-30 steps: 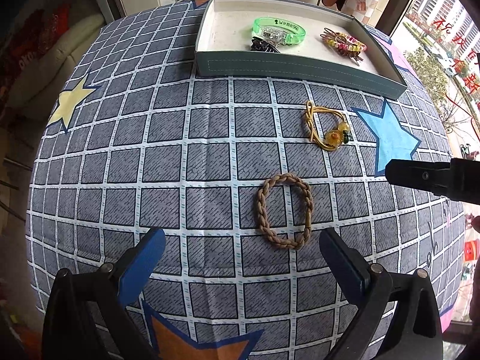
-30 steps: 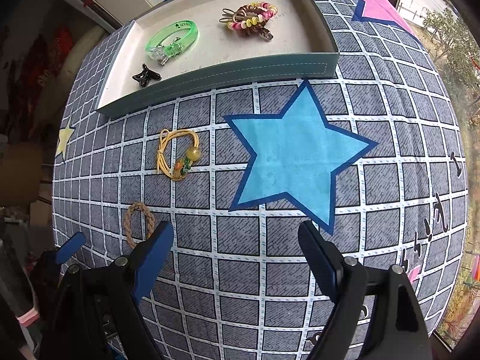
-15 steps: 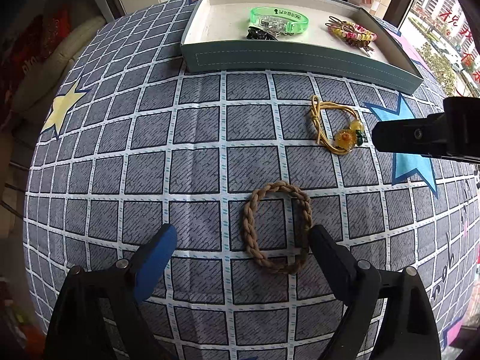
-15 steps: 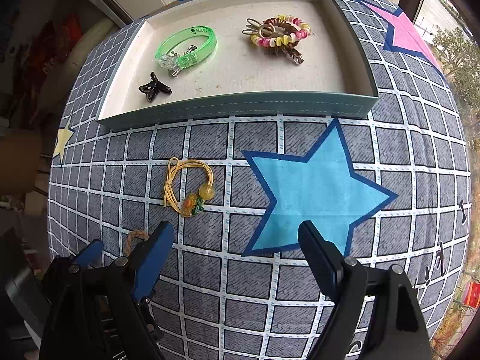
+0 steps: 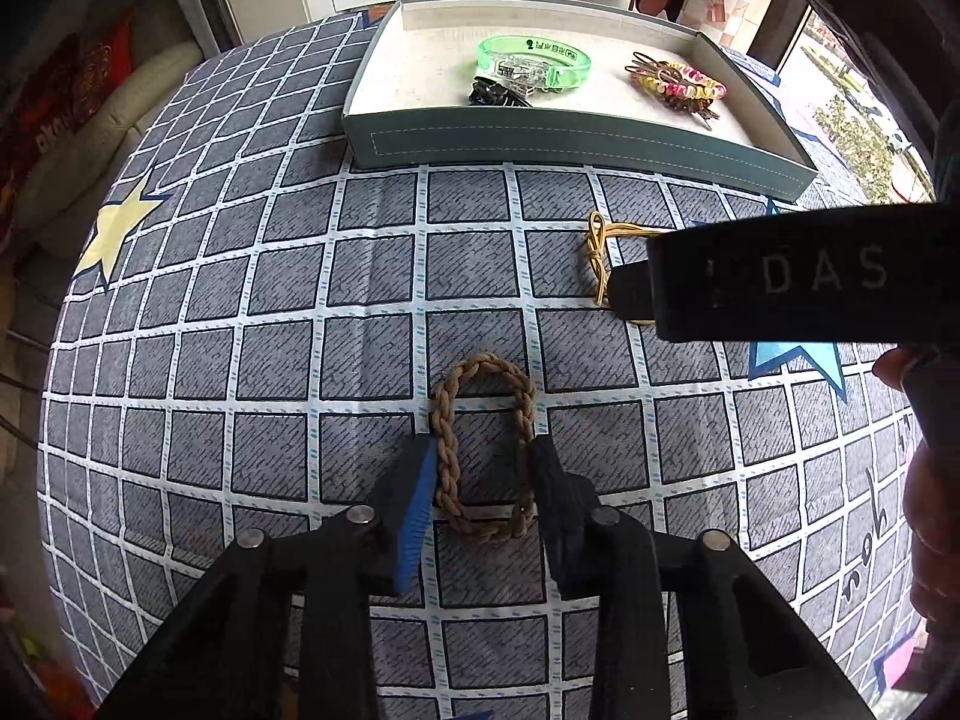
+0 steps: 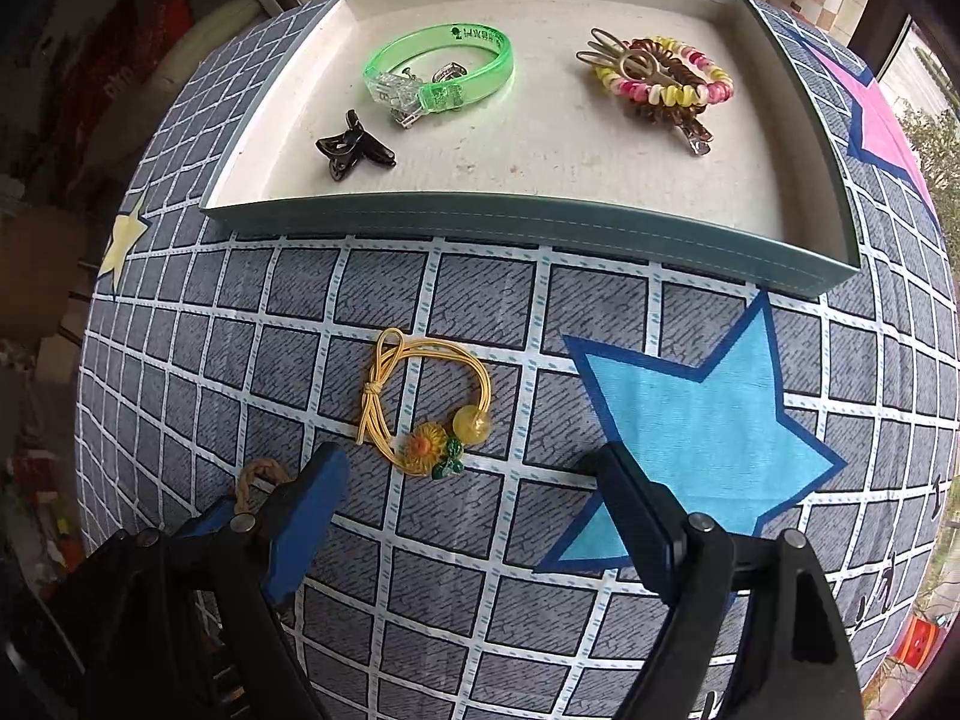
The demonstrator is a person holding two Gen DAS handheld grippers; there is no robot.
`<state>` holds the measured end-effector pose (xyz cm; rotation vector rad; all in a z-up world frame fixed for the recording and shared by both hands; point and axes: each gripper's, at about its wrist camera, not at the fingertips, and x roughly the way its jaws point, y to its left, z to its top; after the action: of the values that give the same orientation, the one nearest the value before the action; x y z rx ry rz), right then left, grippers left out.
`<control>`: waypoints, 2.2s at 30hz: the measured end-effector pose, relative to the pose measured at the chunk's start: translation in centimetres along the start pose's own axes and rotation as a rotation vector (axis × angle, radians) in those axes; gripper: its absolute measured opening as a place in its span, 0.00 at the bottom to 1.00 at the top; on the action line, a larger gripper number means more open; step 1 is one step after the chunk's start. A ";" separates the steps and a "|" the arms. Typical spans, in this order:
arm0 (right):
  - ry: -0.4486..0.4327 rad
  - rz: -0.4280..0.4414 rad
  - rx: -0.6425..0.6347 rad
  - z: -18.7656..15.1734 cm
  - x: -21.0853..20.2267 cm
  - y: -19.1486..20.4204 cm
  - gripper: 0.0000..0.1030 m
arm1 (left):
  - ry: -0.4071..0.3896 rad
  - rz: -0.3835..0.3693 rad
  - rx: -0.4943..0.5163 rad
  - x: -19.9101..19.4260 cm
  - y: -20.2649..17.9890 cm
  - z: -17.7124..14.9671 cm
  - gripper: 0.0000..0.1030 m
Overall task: Organize jewelry
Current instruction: 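Grasp the braided brown bracelet with the left tool while the right tool grasps the yellow cord hair tie, then carry the braided bracelet and yellow hair tie into the white tray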
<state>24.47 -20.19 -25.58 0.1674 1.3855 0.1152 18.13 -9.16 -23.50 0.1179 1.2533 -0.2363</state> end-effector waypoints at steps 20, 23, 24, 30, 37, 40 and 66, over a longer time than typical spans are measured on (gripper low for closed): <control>-0.072 -0.120 -0.127 -0.4 0.0 2.6 0.25 | -0.019 -0.107 -0.065 -2.7 4.3 -0.2 0.22; -0.078 -0.061 -0.076 -0.9 -0.9 1.2 0.25 | -0.028 -0.109 -0.062 -3.2 4.4 0.0 0.22; -0.077 -0.041 -0.058 -1.1 -1.2 0.8 0.25 | -0.030 -0.110 -0.060 -3.2 4.3 0.2 0.22; -0.082 0.032 0.032 -2.4 -3.2 -1.6 0.25 | -0.044 -0.111 -0.043 -4.0 4.3 0.8 0.22; -0.092 0.068 0.064 -3.6 -5.4 -2.9 0.25 | -0.062 -0.113 -0.027 -4.6 4.2 2.1 0.22; -0.103 0.083 0.080 -3.7 -6.1 -2.7 0.25 | -0.067 -0.113 -0.023 -4.8 4.1 2.6 0.22; -0.197 0.131 0.157 0.9 -10.7 -6.2 0.25 | -0.143 -0.110 0.005 -5.8 3.5 9.1 0.22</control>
<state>23.33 -28.28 -16.26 0.3913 1.1860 0.0960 25.70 -7.04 -15.30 0.0355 1.1186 -0.3367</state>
